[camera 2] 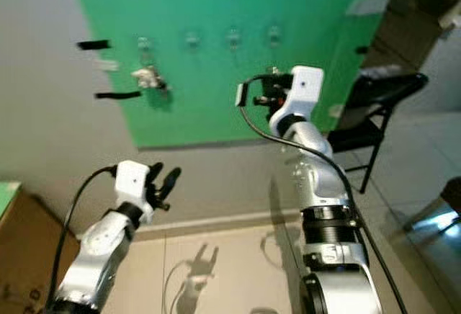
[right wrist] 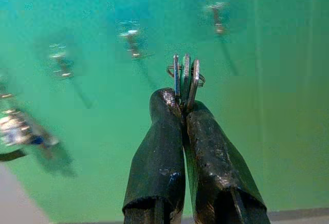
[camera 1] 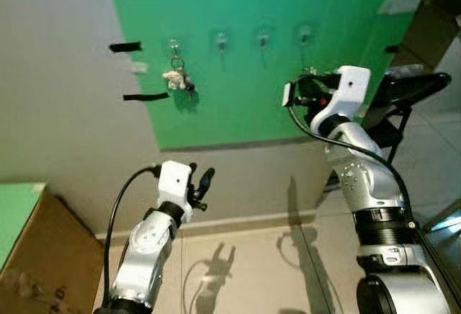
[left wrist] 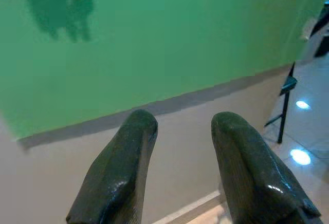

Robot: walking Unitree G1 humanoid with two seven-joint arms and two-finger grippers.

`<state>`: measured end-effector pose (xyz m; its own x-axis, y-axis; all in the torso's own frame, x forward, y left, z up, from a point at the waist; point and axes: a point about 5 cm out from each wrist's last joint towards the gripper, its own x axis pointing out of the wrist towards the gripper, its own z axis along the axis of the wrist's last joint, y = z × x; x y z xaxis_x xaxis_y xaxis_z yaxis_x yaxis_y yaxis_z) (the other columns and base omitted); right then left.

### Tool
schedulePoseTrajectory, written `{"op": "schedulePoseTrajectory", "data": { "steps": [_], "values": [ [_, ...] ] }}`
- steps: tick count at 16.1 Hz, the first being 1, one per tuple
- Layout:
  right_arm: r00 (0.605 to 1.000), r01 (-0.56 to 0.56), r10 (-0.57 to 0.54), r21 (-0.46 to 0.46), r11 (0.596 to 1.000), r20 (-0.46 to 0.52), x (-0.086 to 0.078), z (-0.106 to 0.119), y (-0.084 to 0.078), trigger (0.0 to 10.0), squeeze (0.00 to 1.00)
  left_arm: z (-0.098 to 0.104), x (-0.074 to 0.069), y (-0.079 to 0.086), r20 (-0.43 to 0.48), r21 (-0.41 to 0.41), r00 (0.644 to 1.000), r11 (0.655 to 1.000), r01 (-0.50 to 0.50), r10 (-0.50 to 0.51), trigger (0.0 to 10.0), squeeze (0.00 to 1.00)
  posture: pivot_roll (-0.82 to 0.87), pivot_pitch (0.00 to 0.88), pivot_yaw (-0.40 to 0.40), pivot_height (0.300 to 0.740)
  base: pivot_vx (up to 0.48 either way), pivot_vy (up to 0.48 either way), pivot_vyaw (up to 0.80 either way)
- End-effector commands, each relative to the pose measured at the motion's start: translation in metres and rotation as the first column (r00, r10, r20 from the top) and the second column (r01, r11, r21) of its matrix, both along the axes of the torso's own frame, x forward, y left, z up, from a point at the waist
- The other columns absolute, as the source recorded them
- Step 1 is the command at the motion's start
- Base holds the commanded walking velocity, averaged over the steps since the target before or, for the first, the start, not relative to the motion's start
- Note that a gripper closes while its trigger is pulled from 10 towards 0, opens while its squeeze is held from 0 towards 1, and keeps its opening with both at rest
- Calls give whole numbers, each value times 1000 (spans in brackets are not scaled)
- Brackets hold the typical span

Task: Hang keys on a hook

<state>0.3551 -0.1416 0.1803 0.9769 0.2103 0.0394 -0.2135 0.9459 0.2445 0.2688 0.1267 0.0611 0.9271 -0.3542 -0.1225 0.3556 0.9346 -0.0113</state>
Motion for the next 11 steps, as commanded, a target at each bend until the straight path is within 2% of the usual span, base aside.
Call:
{"op": "schedulePoseTrajectory", "data": {
  "steps": [1,4,6,9,11],
  "values": [
    [1000,-31,31,16,999,3,3,6,7,0,0,7,3,1,17,12,1000,1000,-3,2,10000,0,-150,0,21,722,480,0,0],
    [999,-52,52,22,998,1,1,4,10,0,0,11,4,-5,16,13,1000,1000,4,-5,10000,0,-151,0,22,722,480,0,0],
    [998,-59,59,25,998,1,1,4,10,0,0,16,4,-6,48,29,999,1000,6,-7,10000,0,-151,0,22,722,480,0,0],
    [991,-133,133,28,991,1,-3,6,19,0,0,18,5,-6,56,40,998,999,-13,11,10000,0,-151,0,22,722,0,0,0],
    [960,-280,280,39,959,0,-13,11,34,0,0,16,4,-5,50,40,999,999,-14,12,10000,0,-151,0,20,722,0,0,0]
  ]
}}
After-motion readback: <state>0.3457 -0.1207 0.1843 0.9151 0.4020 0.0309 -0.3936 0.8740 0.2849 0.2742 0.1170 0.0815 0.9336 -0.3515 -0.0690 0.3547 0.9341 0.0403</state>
